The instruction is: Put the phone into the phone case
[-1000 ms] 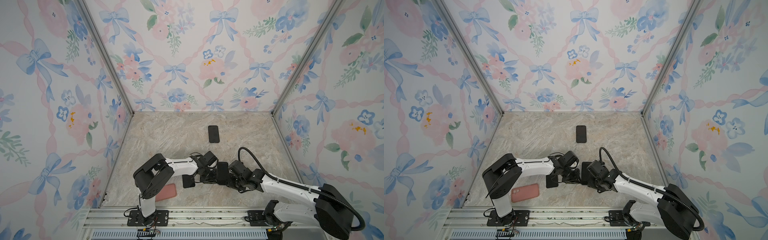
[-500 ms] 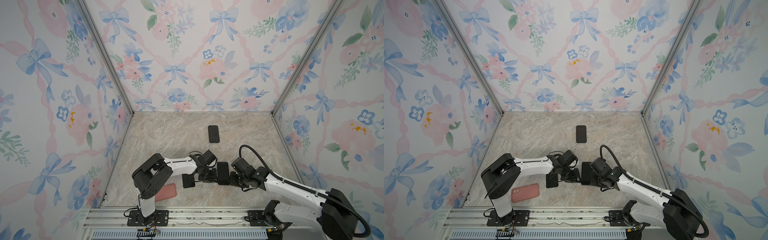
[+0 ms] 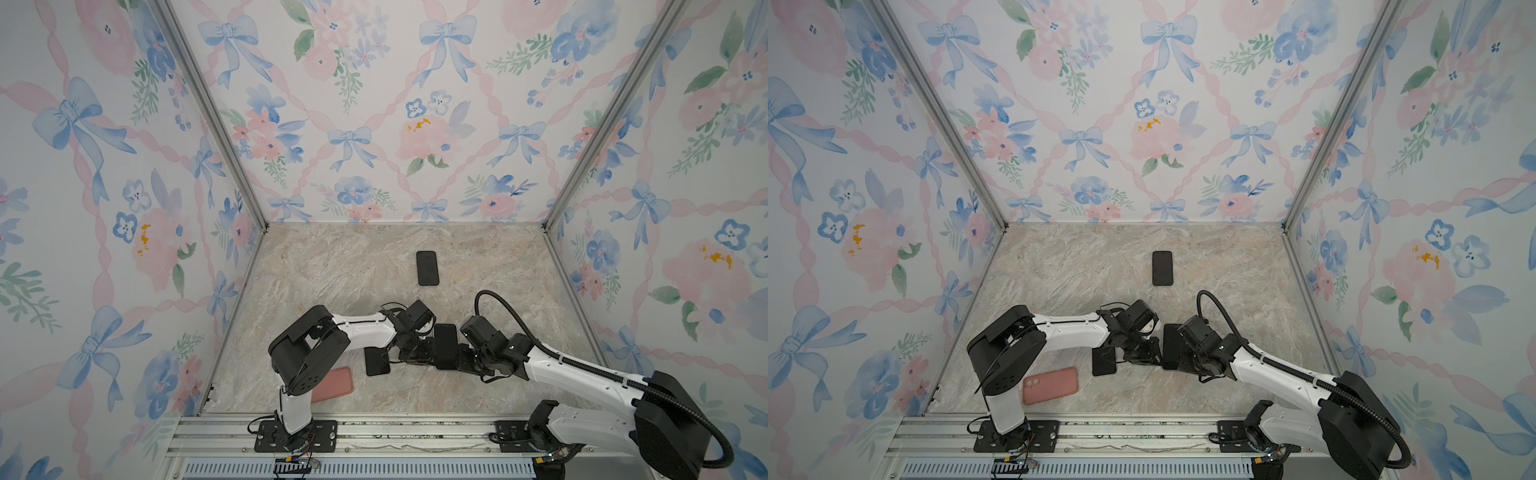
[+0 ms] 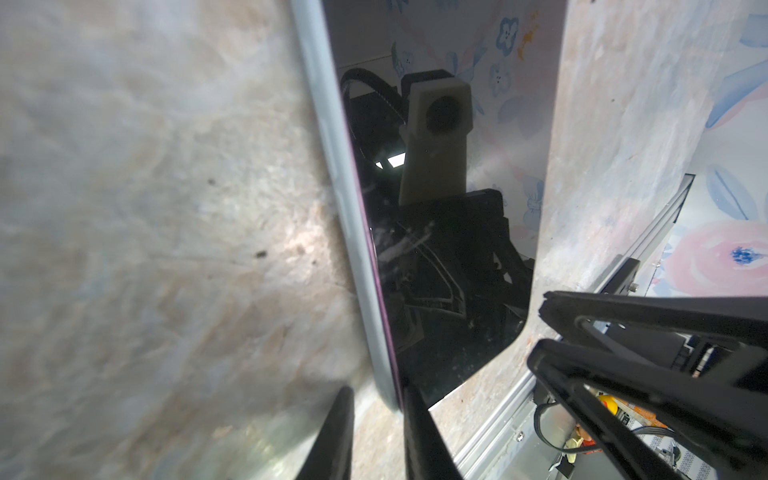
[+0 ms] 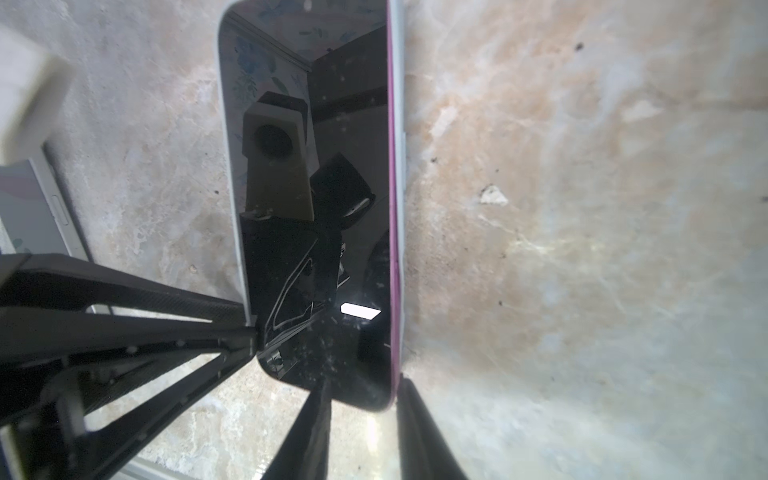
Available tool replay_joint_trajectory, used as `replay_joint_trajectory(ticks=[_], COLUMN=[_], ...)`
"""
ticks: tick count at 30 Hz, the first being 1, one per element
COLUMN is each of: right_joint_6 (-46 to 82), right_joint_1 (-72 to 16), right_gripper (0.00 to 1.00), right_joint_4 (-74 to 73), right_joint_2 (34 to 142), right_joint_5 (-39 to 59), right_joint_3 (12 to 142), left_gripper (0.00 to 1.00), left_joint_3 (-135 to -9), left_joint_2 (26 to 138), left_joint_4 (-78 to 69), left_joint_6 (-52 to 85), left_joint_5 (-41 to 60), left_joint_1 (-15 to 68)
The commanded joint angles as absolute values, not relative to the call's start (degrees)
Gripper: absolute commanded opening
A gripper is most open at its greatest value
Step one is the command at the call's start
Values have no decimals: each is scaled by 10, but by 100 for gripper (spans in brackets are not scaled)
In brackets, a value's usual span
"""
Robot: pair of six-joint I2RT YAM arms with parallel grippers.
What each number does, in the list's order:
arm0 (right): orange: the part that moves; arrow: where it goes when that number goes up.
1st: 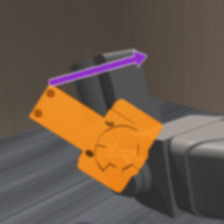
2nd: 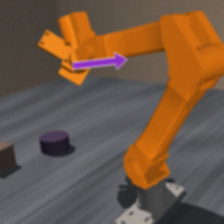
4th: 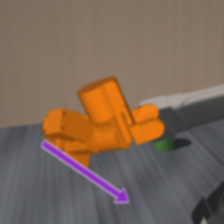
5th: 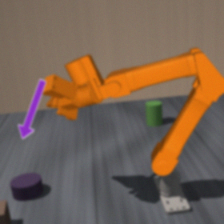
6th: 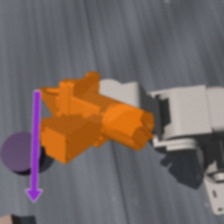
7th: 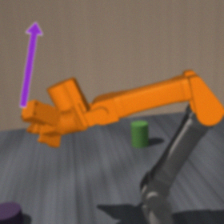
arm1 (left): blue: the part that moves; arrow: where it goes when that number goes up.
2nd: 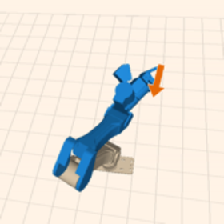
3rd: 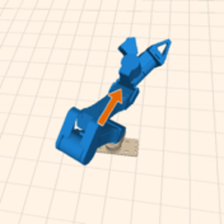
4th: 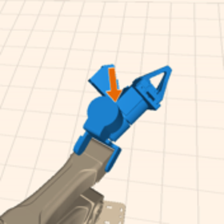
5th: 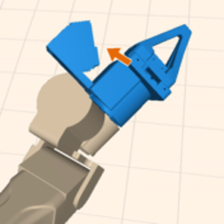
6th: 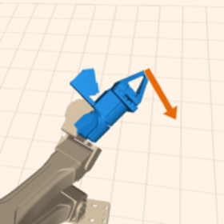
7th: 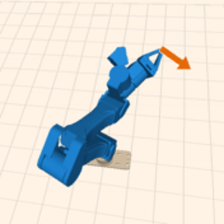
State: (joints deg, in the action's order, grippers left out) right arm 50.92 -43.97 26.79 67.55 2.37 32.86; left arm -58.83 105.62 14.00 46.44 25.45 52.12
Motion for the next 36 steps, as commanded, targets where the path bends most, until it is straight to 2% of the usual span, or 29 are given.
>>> replay_joint_trajectory(ticks=[1,10,15,17,28,36], right_joint_6=[500,500,502,503,520,529], right_joint_1=[-441,-438,-439,-440,-457,-470], right_gripper=[29,25,22,21,14,11], right_joint_4=[272,255,239,235,190,172], right_joint_2=[681,685,696,700,724,747], right_joint_5=[25,37,50,53,70,71], right_joint_3=[322,312,306,306,291,290], left_gripper=[21,21,39,42,37,35], left_joint_3=[-574,-571,-563,-555,-503,-495], left_joint_2=[1085,1088,1057,1050,1059,1058], left_joint_4=[166,166,126,93,-44,-67], left_joint_6=[452,458,483,500,564,572], left_joint_5=[231,240,272,291,367,376], left_joint_1=[520,515,511,510,504,504])
